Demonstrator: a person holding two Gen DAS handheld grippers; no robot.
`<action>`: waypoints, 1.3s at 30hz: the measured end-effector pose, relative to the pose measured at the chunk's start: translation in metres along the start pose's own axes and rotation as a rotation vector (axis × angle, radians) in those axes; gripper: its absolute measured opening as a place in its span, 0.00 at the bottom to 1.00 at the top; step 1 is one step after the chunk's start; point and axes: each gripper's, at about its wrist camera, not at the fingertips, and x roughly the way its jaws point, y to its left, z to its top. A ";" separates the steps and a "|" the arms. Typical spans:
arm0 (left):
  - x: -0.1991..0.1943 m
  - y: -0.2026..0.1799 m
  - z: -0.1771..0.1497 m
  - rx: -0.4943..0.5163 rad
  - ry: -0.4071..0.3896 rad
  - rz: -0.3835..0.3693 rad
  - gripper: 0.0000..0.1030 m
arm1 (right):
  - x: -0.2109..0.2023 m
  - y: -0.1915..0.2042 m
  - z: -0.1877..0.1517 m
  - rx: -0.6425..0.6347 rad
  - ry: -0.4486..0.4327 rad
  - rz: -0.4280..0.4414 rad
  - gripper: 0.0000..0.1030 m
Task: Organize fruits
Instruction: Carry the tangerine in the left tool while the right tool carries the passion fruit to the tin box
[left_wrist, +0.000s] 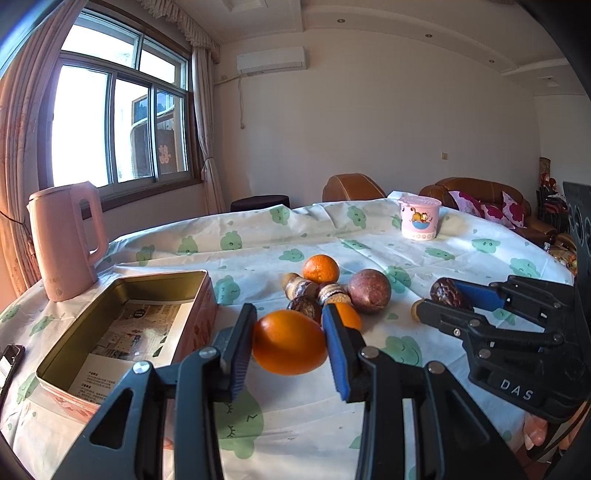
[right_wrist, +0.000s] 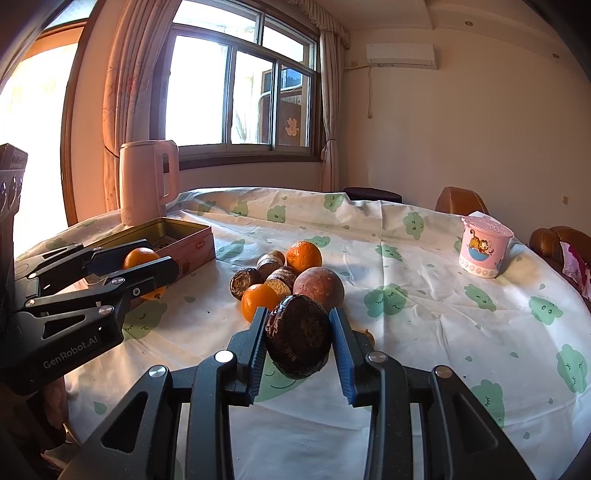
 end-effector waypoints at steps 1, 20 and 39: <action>-0.001 0.000 0.000 0.000 -0.004 0.003 0.37 | -0.001 0.000 0.000 -0.001 -0.003 0.001 0.34; -0.018 0.019 0.010 -0.019 -0.055 0.090 0.37 | -0.004 0.004 0.008 -0.008 -0.022 -0.005 0.34; -0.024 0.060 0.012 -0.086 -0.028 0.143 0.37 | 0.004 0.041 0.051 -0.072 -0.042 0.097 0.34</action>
